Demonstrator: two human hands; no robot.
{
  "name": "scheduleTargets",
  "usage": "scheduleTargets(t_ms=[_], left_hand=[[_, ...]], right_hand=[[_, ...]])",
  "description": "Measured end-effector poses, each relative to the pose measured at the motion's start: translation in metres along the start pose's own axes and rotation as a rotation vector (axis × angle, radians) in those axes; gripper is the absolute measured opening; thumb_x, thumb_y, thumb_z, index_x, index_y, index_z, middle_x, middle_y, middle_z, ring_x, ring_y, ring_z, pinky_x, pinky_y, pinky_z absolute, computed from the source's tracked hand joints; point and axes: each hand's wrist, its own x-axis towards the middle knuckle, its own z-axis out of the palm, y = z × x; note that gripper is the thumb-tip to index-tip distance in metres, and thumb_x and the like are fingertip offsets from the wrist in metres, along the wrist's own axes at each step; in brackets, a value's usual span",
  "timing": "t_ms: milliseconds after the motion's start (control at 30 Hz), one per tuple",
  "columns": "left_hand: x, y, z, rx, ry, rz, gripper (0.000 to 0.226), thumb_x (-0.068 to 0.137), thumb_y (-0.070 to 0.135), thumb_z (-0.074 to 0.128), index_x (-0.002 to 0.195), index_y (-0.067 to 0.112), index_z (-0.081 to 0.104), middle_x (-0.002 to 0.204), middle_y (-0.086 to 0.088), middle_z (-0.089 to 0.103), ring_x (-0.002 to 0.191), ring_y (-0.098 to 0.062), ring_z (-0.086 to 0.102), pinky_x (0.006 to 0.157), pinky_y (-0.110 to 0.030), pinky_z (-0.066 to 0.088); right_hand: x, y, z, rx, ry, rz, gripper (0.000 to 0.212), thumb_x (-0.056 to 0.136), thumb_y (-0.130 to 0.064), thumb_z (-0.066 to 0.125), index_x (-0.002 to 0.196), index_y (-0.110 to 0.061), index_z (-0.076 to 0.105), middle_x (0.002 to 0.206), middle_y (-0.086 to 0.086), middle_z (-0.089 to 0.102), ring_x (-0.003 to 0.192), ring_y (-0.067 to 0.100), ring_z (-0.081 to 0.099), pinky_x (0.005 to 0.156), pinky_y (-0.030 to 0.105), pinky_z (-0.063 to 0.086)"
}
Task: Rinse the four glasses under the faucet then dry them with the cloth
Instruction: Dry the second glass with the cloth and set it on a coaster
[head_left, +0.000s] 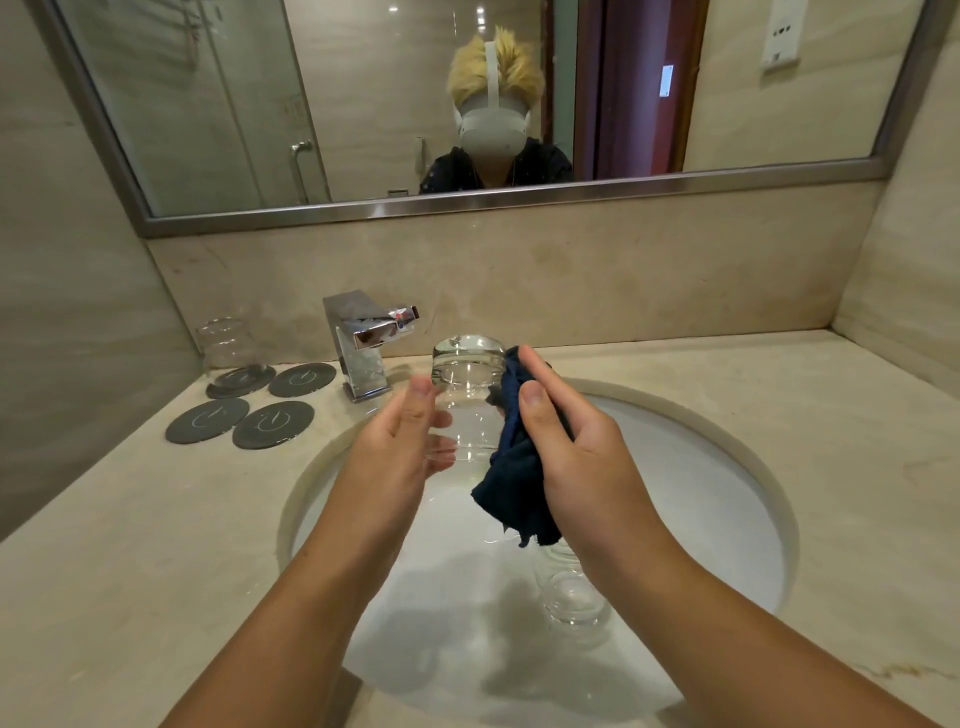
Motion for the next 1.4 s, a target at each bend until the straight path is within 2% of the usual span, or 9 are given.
scheduleTargets(t_ms=[100,233,367,533,767,933,1033,1200,1400], left_hand=[[0.001,-0.002,-0.001,0.019,0.007,0.062,0.051,0.084,0.067,0.055,0.126,0.039,0.066,0.113,-0.005,0.076,0.091,-0.021,0.074,0.093,-0.038,0.061],[-0.002,-0.003,0.0,0.032,-0.004,0.071,0.06,0.074,0.083,0.071,0.121,0.047,0.061,0.11,0.001,0.077,0.095,-0.017,0.079,0.096,-0.041,0.061],[-0.003,0.0,-0.001,0.01,-0.01,0.054,0.064,0.075,0.07,0.085,0.126,0.04,0.061,0.114,-0.005,0.079,0.094,-0.02,0.079,0.093,-0.039,0.063],[-0.005,0.002,-0.001,-0.103,-0.098,-0.015,0.08,0.072,0.064,0.069,0.141,0.026,0.059,0.119,-0.007,0.079,0.107,-0.022,0.074,0.093,-0.034,0.061],[-0.001,-0.008,-0.001,0.114,-0.041,0.023,0.053,0.079,0.083,0.066,0.125,0.058,0.058,0.117,0.01,0.076,0.098,-0.005,0.076,0.107,-0.042,0.056],[-0.005,-0.005,-0.002,0.203,-0.095,0.062,0.101,0.064,0.078,0.077,0.153,0.038,0.052,0.121,0.017,0.076,0.11,0.0,0.073,0.104,-0.038,0.057],[-0.006,0.0,-0.002,0.068,-0.115,0.038,0.065,0.077,0.068,0.081,0.132,0.036,0.069,0.112,0.012,0.08,0.104,-0.009,0.076,0.089,-0.027,0.061],[-0.006,0.003,0.001,-0.171,-0.093,-0.08,0.072,0.085,0.058,0.076,0.141,0.019,0.056,0.126,-0.015,0.075,0.11,-0.033,0.074,0.095,-0.038,0.064],[-0.002,-0.002,0.001,0.063,-0.05,-0.016,0.063,0.077,0.076,0.061,0.123,0.033,0.065,0.114,0.006,0.076,0.111,-0.016,0.07,0.097,-0.032,0.056]], right_hand=[[0.0,0.002,-0.001,-0.057,0.015,-0.067,0.043,0.11,-0.04,0.052,0.151,-0.051,0.051,0.146,-0.03,0.058,0.129,-0.013,0.056,0.1,0.015,0.052],[-0.001,0.002,0.002,-0.149,-0.017,-0.104,0.045,0.11,-0.034,0.053,0.152,-0.049,0.048,0.128,-0.046,0.053,0.116,-0.032,0.048,0.089,-0.002,0.038],[0.001,0.003,-0.001,-0.146,-0.014,-0.117,0.043,0.111,-0.034,0.052,0.151,-0.048,0.051,0.129,-0.043,0.057,0.119,-0.029,0.05,0.092,0.0,0.04],[0.007,0.004,-0.005,-0.005,-0.01,-0.044,0.038,0.111,-0.037,0.052,0.147,-0.046,0.058,0.142,-0.028,0.063,0.129,-0.013,0.056,0.105,0.015,0.047],[0.009,0.007,-0.006,-0.045,0.017,-0.016,0.039,0.11,-0.039,0.053,0.147,-0.046,0.057,0.14,-0.028,0.063,0.122,-0.019,0.056,0.09,0.002,0.045],[0.005,0.007,-0.003,-0.145,-0.011,-0.061,0.041,0.11,-0.039,0.052,0.15,-0.049,0.054,0.14,-0.031,0.061,0.125,-0.021,0.053,0.097,0.004,0.042],[0.007,0.007,-0.005,-0.092,-0.019,-0.064,0.039,0.111,-0.041,0.05,0.149,-0.049,0.055,0.146,-0.027,0.06,0.134,-0.013,0.051,0.108,0.012,0.042],[0.011,0.007,-0.003,0.074,-0.013,0.021,0.037,0.111,-0.039,0.051,0.146,-0.039,0.061,0.144,-0.019,0.066,0.135,-0.001,0.058,0.12,0.033,0.044],[0.007,0.005,-0.004,-0.007,0.011,-0.023,0.039,0.111,-0.041,0.05,0.149,-0.046,0.056,0.149,-0.025,0.059,0.136,-0.009,0.052,0.111,0.016,0.045]])
